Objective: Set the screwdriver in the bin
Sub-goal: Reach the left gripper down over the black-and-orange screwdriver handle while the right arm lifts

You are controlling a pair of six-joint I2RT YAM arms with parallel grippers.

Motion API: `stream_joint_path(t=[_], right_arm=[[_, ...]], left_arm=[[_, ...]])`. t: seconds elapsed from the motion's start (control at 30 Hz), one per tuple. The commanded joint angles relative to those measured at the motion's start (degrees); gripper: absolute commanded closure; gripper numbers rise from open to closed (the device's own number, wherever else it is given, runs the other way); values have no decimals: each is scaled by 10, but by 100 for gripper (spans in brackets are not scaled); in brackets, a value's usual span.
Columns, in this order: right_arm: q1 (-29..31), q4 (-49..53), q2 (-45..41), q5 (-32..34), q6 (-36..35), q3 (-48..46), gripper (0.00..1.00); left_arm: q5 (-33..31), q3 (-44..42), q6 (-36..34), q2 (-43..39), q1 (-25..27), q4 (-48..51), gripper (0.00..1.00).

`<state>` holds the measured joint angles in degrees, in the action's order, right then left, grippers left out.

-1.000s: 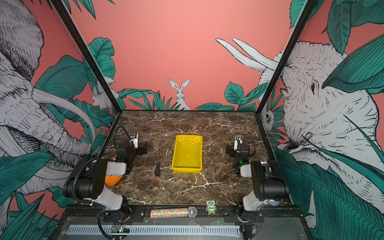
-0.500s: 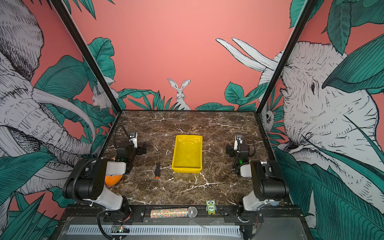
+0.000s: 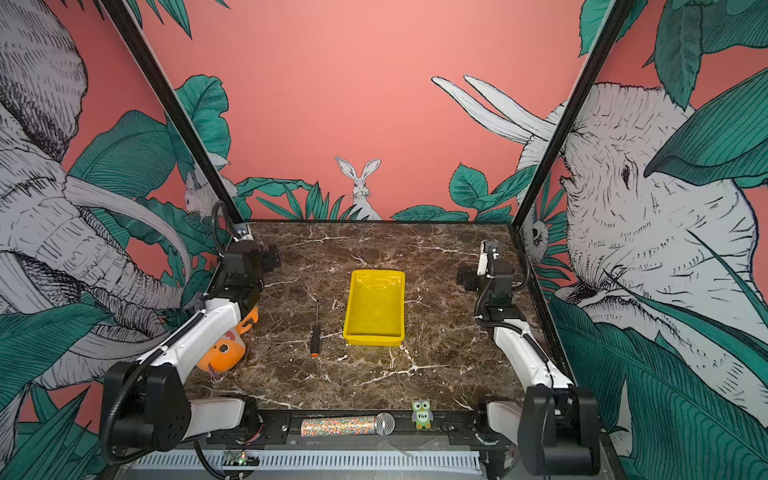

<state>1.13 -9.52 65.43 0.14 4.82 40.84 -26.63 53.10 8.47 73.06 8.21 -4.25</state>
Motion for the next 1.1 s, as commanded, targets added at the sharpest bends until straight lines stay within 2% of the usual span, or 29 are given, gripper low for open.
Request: stream_joint_path(t=[0.0,0.17,0.27,0.37,0.53,0.63,0.9,1.07], right_arm=[[3,166,-40,-38,37,32,1],[8,288,-65,-88,71,100,0],[28,334,-62,-113,81,130,0],[60,361,-59,-125,90,144,0],[90,379,-69,-152,114,130,0],[93,383,-76,-169,125,111,0],[94,407,-80,-199,132,80,0],[94,389,-91,-229,160,46,0]], left_arm=[[51,69,89,-21,1,211,0],[170,115,153,-29,21,392,0],[163,110,180,-45,78,475,0],[180,79,238,-70,131,528,0],[185,0,330,-103,217,535,0],[200,-33,357,-97,243,520,1],[219,-75,352,-50,255,477,9],[269,-74,338,8,255,440,12]])
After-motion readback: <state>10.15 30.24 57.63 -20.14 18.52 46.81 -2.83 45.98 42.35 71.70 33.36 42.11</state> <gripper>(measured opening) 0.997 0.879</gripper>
